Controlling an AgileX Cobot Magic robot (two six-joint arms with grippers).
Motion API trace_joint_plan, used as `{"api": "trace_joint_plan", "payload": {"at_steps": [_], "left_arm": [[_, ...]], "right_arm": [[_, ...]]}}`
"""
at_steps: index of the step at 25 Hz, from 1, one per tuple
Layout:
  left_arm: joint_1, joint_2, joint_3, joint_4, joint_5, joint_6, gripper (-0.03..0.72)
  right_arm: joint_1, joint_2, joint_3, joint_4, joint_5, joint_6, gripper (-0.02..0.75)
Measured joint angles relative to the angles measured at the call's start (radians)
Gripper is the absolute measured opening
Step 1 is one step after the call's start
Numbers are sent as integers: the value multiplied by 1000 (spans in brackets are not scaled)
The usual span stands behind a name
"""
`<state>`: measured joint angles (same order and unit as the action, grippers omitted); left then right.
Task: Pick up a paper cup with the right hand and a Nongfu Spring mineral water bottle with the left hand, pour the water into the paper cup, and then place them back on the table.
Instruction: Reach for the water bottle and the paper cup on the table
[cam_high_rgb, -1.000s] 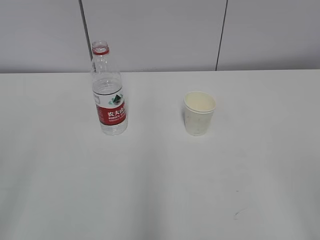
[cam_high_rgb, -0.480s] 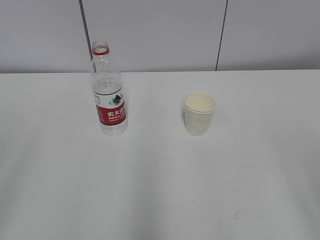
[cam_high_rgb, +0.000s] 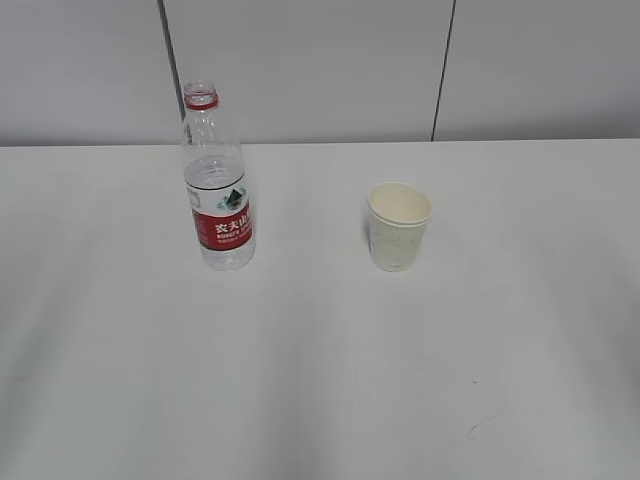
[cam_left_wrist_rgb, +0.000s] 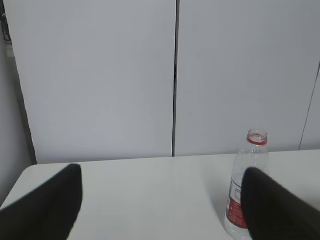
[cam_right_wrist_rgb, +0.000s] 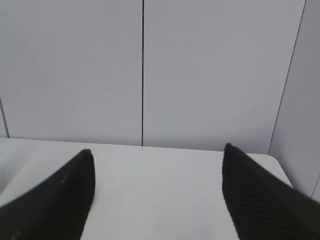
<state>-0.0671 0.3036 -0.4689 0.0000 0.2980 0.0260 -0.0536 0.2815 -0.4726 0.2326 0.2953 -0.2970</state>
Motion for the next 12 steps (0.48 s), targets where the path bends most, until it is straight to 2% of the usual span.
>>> {"api": "trace_joint_plan", "payload": {"at_steps": [5,12], "left_arm": [[0,70,28,0,-55,0,587],[-2,169,34,0,-125,0,587]], "right_arm": [[11,115,0,14,-65,-24,587],[112,282,2,14,-175,-89,587]]}}
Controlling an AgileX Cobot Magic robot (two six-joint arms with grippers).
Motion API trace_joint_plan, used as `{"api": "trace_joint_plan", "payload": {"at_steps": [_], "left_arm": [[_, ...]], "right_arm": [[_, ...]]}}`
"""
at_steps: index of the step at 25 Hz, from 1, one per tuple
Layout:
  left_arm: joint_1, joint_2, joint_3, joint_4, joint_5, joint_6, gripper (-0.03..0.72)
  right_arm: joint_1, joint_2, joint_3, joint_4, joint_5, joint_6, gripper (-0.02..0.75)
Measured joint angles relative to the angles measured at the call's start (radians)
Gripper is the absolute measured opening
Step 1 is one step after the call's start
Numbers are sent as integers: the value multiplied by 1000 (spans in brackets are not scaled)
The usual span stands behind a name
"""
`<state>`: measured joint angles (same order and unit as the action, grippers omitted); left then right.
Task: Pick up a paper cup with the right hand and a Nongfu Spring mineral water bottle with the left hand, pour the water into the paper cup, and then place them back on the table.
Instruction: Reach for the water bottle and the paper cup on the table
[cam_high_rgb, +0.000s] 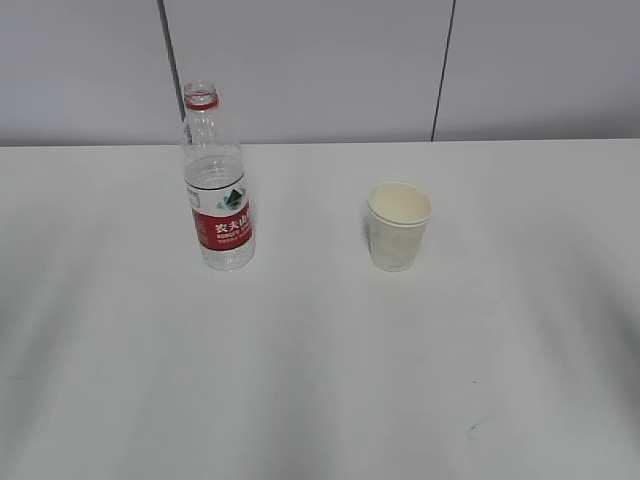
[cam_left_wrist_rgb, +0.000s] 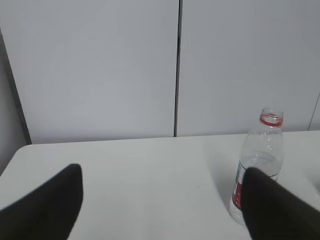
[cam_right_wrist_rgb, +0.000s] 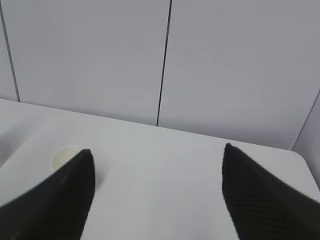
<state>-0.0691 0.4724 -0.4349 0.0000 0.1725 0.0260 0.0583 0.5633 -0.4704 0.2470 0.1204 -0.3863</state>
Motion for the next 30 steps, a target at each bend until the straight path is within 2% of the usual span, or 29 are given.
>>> {"api": "trace_joint_plan", "payload": {"at_steps": [15,22,30], "left_arm": [[0,344,38,-20,-288,0,587],[0,543,38,-17,-424,0,587],[0,753,38,29,-611,-5,586]], "right_arm": [[11,365,1,-20,-327,99,587],[11,516,1,-309,-403,354,587],[11,683,1,-439,-496,417,587]]}}
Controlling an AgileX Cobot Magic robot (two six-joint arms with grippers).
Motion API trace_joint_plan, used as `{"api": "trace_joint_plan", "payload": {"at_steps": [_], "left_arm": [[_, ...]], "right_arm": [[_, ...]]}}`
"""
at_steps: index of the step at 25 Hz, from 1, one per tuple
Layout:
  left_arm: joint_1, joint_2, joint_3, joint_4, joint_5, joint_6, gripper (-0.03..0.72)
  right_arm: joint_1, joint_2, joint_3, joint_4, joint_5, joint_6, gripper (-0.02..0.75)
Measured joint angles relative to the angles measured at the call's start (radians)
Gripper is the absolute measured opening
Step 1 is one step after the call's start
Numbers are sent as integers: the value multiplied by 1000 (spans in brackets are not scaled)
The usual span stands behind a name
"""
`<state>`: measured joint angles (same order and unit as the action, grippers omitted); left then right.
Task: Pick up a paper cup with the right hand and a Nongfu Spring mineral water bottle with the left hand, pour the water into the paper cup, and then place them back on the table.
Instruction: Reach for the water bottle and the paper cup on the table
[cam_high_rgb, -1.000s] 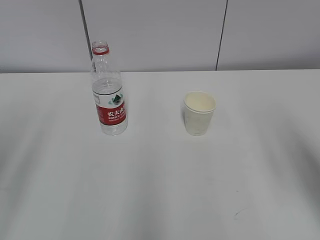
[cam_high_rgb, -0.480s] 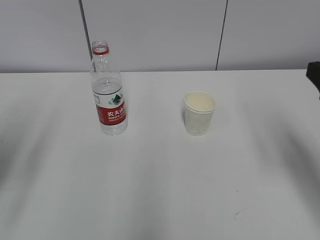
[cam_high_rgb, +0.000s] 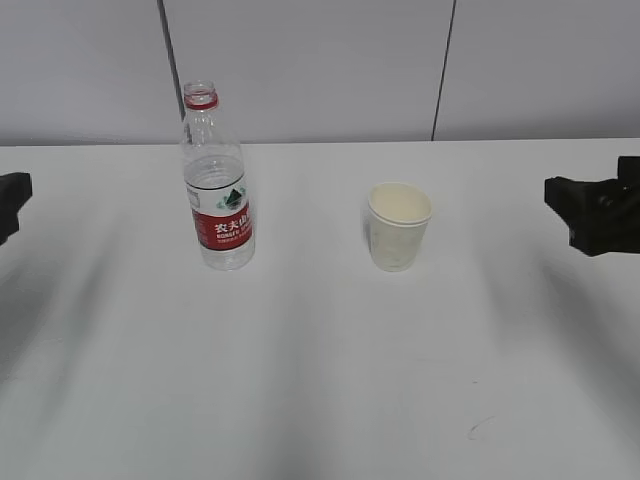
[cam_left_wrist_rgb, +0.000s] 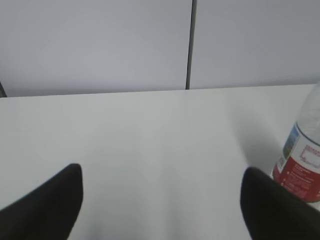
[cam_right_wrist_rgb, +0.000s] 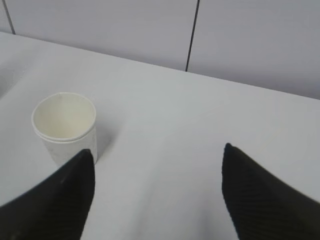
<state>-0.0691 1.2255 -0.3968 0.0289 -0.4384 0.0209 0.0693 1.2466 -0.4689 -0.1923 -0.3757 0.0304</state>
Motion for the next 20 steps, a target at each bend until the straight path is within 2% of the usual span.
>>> {"api": "trace_joint_plan", "payload": {"at_steps": [5,10,20], "left_arm": [[0,122,0,73,-104,-34,586],[0,217,0,152,-227,-52,586],[0,417,-5,198,-455,-61,586]], "right_arm": [[0,89,0,-101,-82,60,587],[0,181,0,-127,-170,69,587],[0,439,-2,-214,-537,70,587]]}}
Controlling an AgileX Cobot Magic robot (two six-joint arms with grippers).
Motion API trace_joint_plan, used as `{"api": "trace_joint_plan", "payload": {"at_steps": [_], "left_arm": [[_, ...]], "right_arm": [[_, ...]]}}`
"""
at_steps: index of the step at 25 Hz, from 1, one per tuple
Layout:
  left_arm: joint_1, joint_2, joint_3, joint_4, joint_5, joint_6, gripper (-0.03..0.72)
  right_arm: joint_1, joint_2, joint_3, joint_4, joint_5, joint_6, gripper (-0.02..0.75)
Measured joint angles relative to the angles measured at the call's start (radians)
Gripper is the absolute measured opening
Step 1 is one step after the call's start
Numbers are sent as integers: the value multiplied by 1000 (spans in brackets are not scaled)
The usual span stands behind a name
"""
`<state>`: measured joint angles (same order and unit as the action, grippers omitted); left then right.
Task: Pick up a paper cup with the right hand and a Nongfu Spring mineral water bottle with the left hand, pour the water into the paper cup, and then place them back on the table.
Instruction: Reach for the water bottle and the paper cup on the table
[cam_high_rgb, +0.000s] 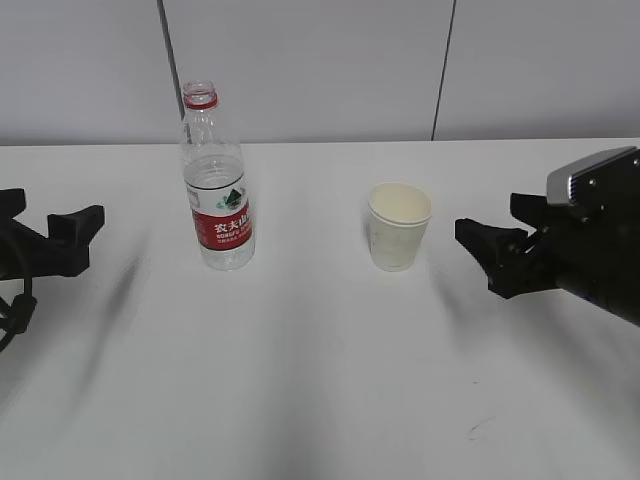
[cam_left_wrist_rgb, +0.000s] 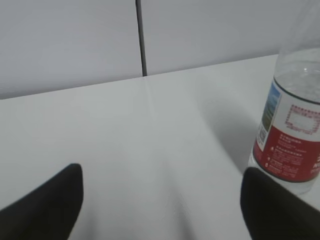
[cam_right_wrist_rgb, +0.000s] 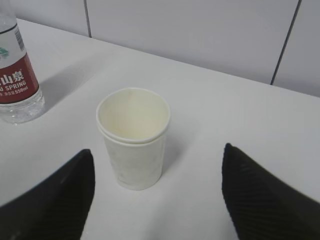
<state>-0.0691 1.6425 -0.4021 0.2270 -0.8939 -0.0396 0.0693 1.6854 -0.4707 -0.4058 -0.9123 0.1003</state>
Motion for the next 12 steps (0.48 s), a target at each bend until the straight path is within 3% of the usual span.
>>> {"api": "trace_joint_plan", "payload": {"at_steps": [12], "left_arm": [[0,10,-1,11,-18,-5,586]], "right_arm": [[0,288,-133,-82,-157,-17,587]]}}
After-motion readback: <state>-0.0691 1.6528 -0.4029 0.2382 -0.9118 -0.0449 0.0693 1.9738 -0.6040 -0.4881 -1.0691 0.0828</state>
